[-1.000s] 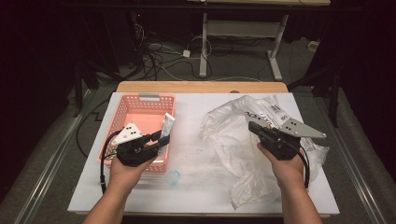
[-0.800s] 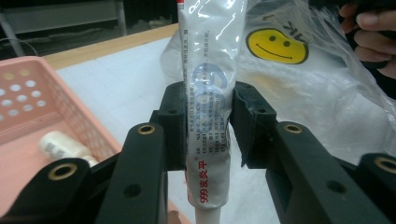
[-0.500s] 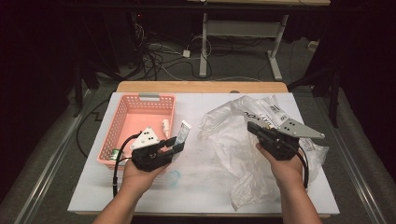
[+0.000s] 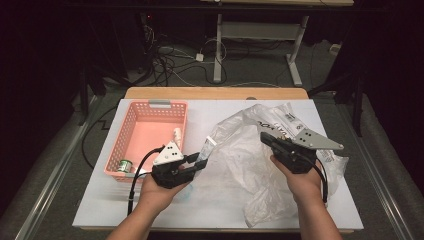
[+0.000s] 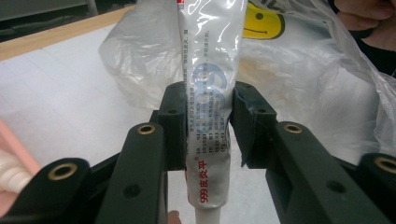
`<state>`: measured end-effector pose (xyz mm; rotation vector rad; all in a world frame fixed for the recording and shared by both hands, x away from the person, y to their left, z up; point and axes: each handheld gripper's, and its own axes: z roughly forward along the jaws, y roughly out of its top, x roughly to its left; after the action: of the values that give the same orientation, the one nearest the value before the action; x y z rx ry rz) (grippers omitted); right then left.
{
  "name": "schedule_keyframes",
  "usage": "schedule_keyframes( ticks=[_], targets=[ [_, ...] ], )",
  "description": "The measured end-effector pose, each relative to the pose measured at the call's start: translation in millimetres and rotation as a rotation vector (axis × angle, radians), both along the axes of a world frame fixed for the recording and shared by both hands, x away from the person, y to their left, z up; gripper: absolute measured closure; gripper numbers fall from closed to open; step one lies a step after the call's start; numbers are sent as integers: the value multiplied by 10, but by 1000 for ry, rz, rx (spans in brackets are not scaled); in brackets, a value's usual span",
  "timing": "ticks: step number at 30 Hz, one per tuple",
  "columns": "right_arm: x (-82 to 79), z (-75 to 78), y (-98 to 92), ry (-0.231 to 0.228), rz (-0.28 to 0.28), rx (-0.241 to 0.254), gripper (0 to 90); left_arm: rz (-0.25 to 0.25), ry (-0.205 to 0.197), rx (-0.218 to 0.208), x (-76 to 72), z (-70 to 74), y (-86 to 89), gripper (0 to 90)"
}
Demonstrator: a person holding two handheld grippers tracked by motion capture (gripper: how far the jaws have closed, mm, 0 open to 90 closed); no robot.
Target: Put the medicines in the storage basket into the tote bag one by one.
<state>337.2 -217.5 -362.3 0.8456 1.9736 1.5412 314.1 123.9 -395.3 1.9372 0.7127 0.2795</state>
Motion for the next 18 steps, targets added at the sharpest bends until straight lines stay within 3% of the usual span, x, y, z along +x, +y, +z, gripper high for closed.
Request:
schedule_keyframes(
  ticks=[8, 18],
  targets=[
    [-25, 19, 8, -7, 6, 2, 900, -38, 12, 16, 22, -47, -261, 663],
    [-35, 22, -4, -3, 8, 15, 900, -79, 24, 25, 169, -142, -690, 662]
  ],
)
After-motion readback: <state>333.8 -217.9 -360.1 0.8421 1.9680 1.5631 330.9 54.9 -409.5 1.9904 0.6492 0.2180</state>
